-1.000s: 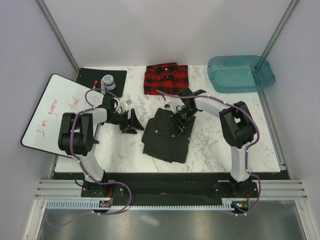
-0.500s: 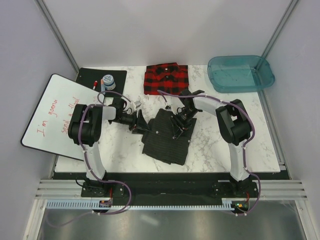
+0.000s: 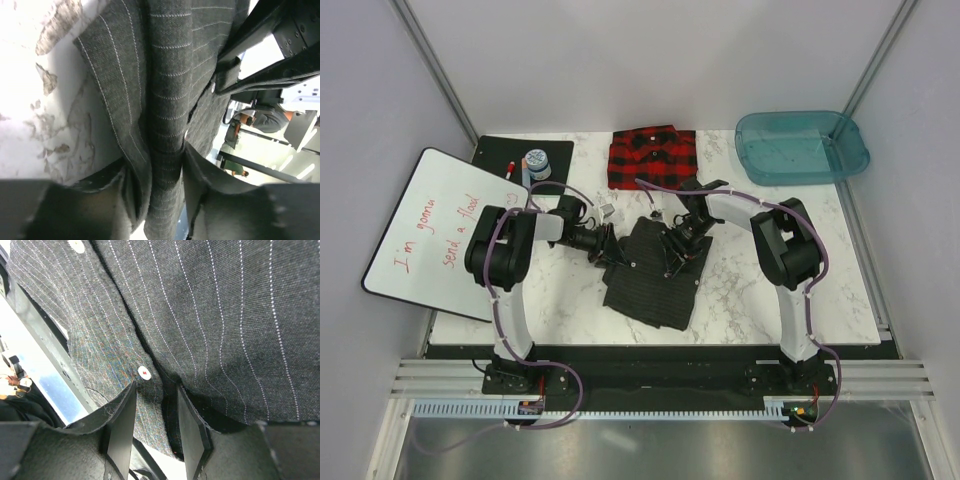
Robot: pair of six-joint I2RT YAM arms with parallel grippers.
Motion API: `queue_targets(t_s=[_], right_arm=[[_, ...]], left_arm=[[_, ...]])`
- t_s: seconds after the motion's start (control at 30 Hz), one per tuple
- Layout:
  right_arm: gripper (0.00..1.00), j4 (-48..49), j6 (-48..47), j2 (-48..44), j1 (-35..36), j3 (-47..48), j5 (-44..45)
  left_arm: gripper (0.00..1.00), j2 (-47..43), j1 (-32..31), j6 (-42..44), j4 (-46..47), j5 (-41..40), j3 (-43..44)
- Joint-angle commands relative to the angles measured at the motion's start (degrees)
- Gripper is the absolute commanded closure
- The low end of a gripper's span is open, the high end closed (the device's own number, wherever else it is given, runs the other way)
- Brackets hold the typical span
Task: Fold and stack the long sleeve shirts
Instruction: Fold the shirt
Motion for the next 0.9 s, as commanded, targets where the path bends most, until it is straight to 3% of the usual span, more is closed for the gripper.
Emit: queue_targets(t_s=[0.0, 0.03, 0.1, 0.13, 0.2, 0.4, 0.57, 0.67, 0.77, 0.87], right_arm=[[0.54, 8.58, -0.19, 2.94, 0.71, 0.05, 3.17], [0.54, 8.93, 0.16, 2.68, 0.71, -0.21, 2.99], [0.53, 9.81, 0.95, 2.33, 0.71, -0.21, 2.02], [0.53, 9.99, 1.22, 1.80, 0.79, -0.04, 1.93], [0.51, 9.73, 1.57, 0.75, 0.27, 0.14, 1.23], [0.35, 8.50, 3.50, -7.59, -7.01, -1.44, -4.29], [0.32, 3.76, 1.75, -10.85, -14.92, -0.65, -7.29], [0.31, 1.12, -0.53, -12.26, -17.65, -0.83, -7.65], [0.31, -0.03, -1.77, -12.88, -19.59, -1.88, -8.35], [0.31, -0.56, -2.47, -12.79, -20.73, -3.46, -9.40]], left_arm=[[0.60, 2.47, -1.13, -1.63, 3.09, -5.91, 1.14], [0.69, 2.47, -1.04, -1.81, 2.66, -5.65, 1.75], [0.79, 0.90, -0.96, -1.21, 2.04, -6.08, 2.10], [0.90, 0.19, -0.87, -0.59, -0.05, -7.30, 2.63], [0.98, -2.96, -0.52, 2.12, -3.21, -8.80, 3.42], [0.98, -10.09, 0.10, 13.71, -22.72, -18.90, 16.67], [0.98, -9.23, 0.10, 25.05, -40.80, -32.52, 41.26], [0.98, -6.95, -1.39, 30.68, -45.93, -40.25, 55.33], [0.98, -6.93, -7.35, 38.05, -48.32, -50.70, 60.29], [0.98, -8.25, -16.22, 44.91, -46.57, -60.72, 56.61]])
